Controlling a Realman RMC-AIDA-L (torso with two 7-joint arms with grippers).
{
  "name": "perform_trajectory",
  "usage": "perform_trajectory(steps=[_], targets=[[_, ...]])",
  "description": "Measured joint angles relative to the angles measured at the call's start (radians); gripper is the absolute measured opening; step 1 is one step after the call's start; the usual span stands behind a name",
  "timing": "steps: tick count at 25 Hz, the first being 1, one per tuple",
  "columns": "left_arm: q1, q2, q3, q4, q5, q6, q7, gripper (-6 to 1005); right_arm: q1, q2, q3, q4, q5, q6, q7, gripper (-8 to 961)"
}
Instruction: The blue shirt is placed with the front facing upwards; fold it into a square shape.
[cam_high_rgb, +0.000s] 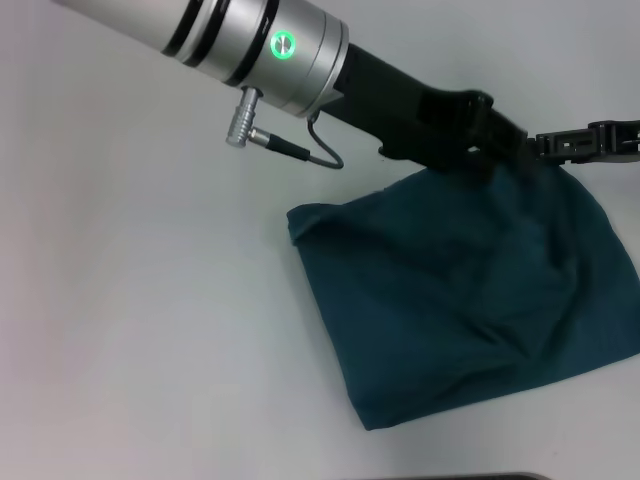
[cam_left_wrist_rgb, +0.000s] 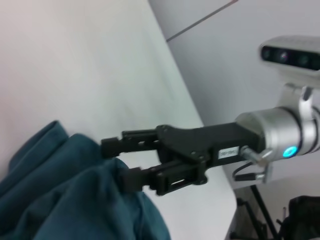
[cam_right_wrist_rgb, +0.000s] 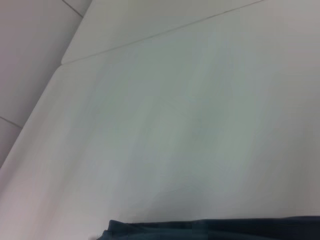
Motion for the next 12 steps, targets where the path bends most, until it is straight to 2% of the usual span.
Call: perform_trajectory(steps=[3, 9, 12], targets=[[0.021, 0.0, -0.01, -0.029, -0.025, 0.011, 0.01, 294, -0.002, -0.001, 0.0, 0.0, 0.0, 0.0, 0.0, 885], [0.103, 0.002, -0.065, -0.138, -0.059, 0.057, 0.021, 535, -0.003, -0.004, 0.0, 0.0, -0.001, 0.0, 0.001, 885], [0.132, 0.009, -0.08, -0.157, -0.051, 0.103, 0.014, 645, -0.004, -0.007, 0.0, 0.0, -0.001, 0.0, 0.008, 885]])
